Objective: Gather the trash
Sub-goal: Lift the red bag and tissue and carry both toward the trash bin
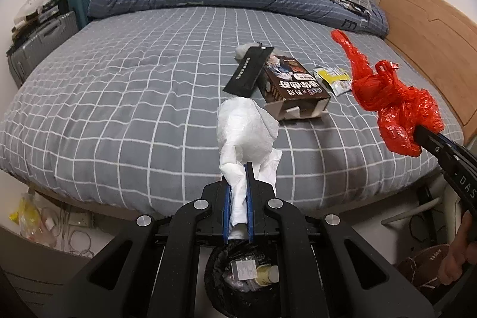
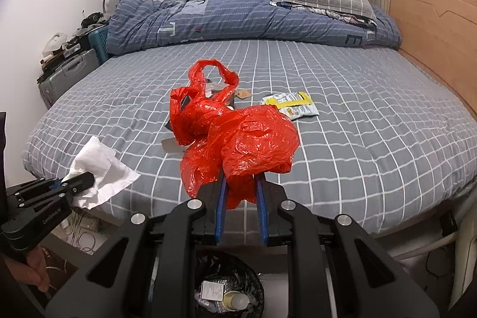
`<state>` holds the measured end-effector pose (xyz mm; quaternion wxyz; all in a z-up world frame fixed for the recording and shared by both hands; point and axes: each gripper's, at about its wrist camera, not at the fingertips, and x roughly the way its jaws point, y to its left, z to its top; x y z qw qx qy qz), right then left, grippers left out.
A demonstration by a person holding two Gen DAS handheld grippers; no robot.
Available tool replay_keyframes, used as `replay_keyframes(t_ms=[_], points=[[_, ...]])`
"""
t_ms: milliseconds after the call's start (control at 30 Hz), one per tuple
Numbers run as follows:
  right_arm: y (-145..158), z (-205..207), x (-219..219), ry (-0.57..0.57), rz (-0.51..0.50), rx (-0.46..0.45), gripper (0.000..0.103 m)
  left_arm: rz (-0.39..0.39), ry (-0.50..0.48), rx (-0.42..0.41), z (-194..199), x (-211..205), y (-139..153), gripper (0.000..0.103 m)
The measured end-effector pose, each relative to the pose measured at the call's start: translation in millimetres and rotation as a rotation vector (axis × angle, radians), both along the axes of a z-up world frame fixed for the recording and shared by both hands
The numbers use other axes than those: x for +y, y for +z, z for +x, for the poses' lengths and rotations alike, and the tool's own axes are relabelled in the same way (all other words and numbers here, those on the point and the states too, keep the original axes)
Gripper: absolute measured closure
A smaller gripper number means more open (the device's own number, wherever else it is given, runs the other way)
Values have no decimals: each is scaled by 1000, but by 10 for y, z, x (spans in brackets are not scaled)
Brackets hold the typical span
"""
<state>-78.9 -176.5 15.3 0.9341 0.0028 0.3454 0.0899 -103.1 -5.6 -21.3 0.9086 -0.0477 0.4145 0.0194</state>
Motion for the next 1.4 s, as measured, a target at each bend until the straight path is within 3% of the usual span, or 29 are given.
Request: replay_keyframes(t_ms=[767, 1400], points=[[-203, -627, 63, 23, 0, 60, 86, 2, 17, 36, -582, -105, -131, 95], [-384, -1192, 94, 43, -29, 151, 86, 13, 13, 124, -1078, -175, -274, 95]])
